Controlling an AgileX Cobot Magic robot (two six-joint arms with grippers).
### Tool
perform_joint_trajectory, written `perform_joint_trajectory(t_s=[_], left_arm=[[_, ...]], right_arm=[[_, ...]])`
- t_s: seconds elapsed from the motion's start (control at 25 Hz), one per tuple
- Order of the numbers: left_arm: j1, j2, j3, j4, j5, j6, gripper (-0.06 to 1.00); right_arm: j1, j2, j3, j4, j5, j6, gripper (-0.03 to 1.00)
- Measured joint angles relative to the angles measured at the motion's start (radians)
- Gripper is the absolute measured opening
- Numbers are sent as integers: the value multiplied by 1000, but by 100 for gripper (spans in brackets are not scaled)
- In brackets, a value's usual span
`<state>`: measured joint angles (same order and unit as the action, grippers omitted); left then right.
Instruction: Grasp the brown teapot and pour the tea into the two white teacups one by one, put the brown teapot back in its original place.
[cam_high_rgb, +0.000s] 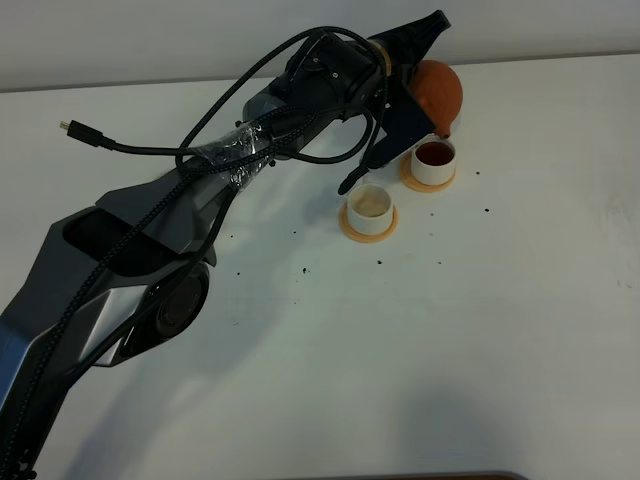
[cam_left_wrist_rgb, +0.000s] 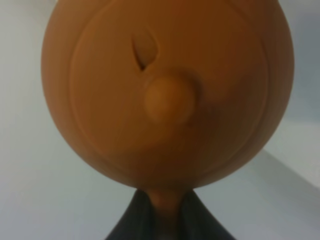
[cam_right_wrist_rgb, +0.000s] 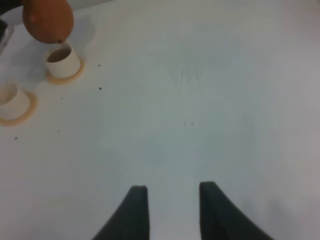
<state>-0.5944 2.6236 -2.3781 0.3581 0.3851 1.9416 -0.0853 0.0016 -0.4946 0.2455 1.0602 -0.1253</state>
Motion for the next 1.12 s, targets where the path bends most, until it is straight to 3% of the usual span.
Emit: perform_joint_trajectory(t_s=[0.28,0.52,0.8,1.12], left_arm=[[15,-1,0,-3,56,-41,11],[33,-1,0,-3,85,-167,11],[48,-24,0,-4,151,-386,11],[56,-80,0,-5,398,-715,11]], right_arm=[[0,0,0,0,0,0,24],[0,0,0,0,0,0,24],[0,0,0,0,0,0,24],[0,0,0,0,0,0,24]])
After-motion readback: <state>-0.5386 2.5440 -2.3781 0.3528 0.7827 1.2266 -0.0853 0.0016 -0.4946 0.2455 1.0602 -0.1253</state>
